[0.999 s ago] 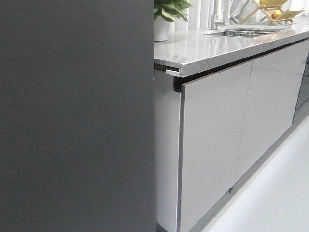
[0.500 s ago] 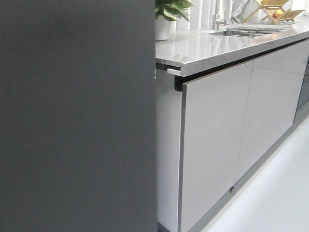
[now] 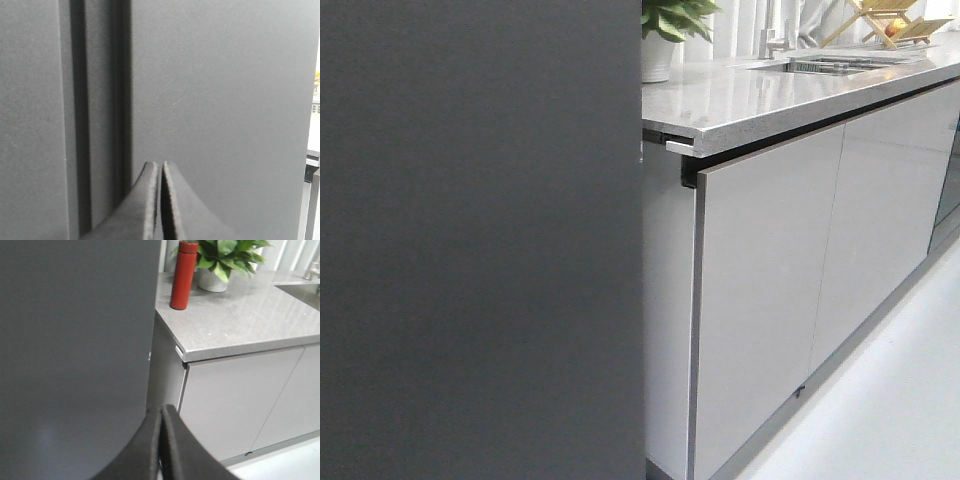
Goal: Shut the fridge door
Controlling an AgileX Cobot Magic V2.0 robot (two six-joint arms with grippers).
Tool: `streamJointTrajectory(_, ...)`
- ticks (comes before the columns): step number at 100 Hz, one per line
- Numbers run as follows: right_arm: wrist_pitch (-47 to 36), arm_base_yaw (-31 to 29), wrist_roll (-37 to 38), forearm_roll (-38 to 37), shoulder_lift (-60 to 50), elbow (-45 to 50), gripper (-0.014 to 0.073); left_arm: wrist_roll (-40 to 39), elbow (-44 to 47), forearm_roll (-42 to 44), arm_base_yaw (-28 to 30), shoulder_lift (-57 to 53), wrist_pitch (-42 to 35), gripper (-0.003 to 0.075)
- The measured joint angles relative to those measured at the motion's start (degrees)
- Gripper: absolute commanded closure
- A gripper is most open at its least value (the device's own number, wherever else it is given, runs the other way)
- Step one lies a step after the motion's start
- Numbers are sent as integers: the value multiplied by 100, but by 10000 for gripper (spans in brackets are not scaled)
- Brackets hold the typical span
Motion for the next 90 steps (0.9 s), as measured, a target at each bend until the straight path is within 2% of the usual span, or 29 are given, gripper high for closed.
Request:
streamJointTrajectory(29,116,0,48,89,-762,353,638,0,0,0,0,0,0,740)
streamJointTrajectory(90,336,0,58,161,-798,367,638,0,0,0,0,0,0,740)
